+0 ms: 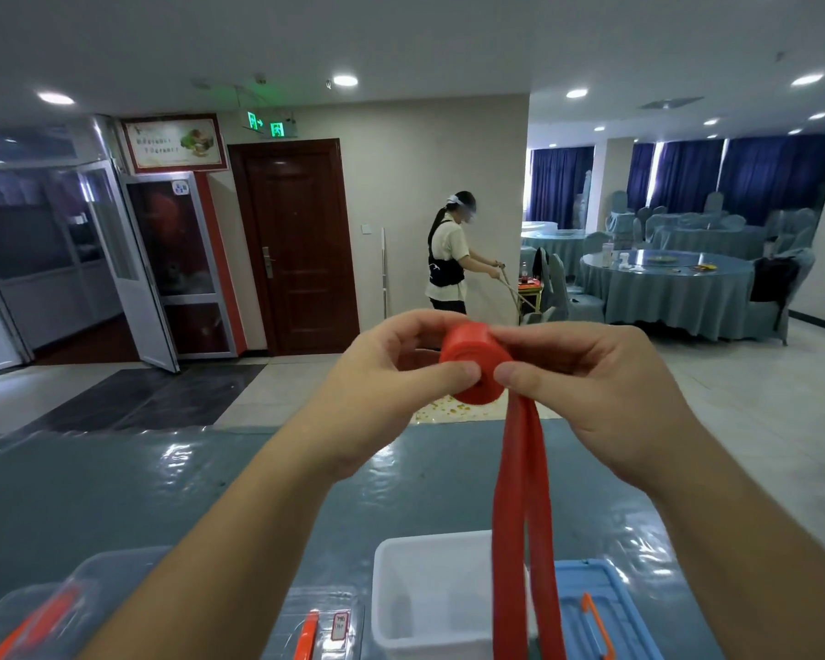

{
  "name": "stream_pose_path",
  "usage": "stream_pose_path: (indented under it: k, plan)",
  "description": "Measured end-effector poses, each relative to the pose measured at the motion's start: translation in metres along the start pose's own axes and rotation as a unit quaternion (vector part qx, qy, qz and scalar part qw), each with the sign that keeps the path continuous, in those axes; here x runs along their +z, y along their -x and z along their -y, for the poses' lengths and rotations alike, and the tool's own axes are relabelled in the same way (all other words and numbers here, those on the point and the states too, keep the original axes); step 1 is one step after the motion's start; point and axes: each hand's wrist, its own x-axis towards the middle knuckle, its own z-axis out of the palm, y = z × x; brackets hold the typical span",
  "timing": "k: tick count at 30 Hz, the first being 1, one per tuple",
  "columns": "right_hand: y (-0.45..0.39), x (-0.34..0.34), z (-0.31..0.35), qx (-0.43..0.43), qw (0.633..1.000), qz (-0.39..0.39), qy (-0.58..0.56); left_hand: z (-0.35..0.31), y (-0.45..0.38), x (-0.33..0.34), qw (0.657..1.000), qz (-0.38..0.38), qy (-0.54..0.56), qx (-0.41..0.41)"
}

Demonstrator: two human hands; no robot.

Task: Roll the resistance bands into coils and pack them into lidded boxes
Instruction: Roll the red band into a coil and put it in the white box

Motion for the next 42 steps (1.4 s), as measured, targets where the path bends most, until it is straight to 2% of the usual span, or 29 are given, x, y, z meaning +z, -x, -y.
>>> stream_pose_path:
  k: [2,3,6,8,9,14,17,20,22,25,27,32,34,38,40,42]
  plan:
    - [0.0,-0.002,0.004,-0.005,0.999,0.03,0.02,-0.006,-0.001,-0.007,0.996,0.027,-0.083,0.008]
    - [0.0,-0.003,0.005,-0.013,0.999,0.028,0.011,-0.008,-0.001,-0.009,0.995,0.03,-0.089,0.017]
    - [0.0,0.0,0.007,-0.027,0.998,-0.024,-0.05,-0.012,0.003,-0.003,0.999,0.014,0.015,0.042]
    - [0.0,0.001,0.007,-0.025,0.996,-0.041,-0.081,-0.007,0.003,0.004,0.994,-0.008,0.104,0.025]
    - [0.0,0.0,0.008,-0.023,0.996,-0.04,-0.077,-0.006,0.003,0.007,0.993,-0.013,0.114,0.013]
    - [0.0,-0.008,0.014,-0.011,0.999,0.041,0.022,-0.014,0.002,-0.007,0.995,0.051,-0.085,0.007]
    - [0.0,-0.004,0.014,-0.026,0.999,-0.003,-0.025,-0.017,0.004,-0.004,0.999,0.017,-0.031,0.033]
    - [0.001,-0.002,0.012,-0.027,0.996,-0.038,-0.08,-0.011,0.007,0.006,0.998,-0.026,0.051,0.024]
    - [0.002,-0.005,0.011,-0.016,0.998,-0.021,-0.062,-0.009,0.007,0.005,1.0,-0.005,0.015,0.012]
    - [0.002,-0.006,0.014,-0.006,0.999,0.024,0.027,-0.01,0.004,-0.005,0.994,0.056,-0.087,-0.016]
    - [0.002,-0.003,0.013,-0.016,1.0,0.013,0.017,-0.012,0.003,-0.007,0.996,0.041,-0.074,-0.009]
    - [0.003,0.006,0.009,-0.015,0.994,-0.043,-0.1,-0.009,0.007,0.008,0.997,-0.034,0.073,0.009]
    - [0.003,0.007,0.007,-0.018,0.995,-0.045,-0.092,-0.007,0.006,0.008,0.999,-0.037,0.032,0.011]
    - [0.002,0.006,0.009,-0.022,1.0,-0.008,-0.002,-0.017,0.003,-0.009,0.991,0.034,-0.128,0.005]
    - [0.001,0.007,0.008,-0.026,0.999,-0.014,-0.036,-0.02,0.004,-0.012,0.993,0.029,-0.115,0.018]
    - [0.001,0.009,0.005,-0.011,0.993,-0.027,-0.118,-0.018,0.007,-0.006,0.999,-0.007,-0.026,0.026]
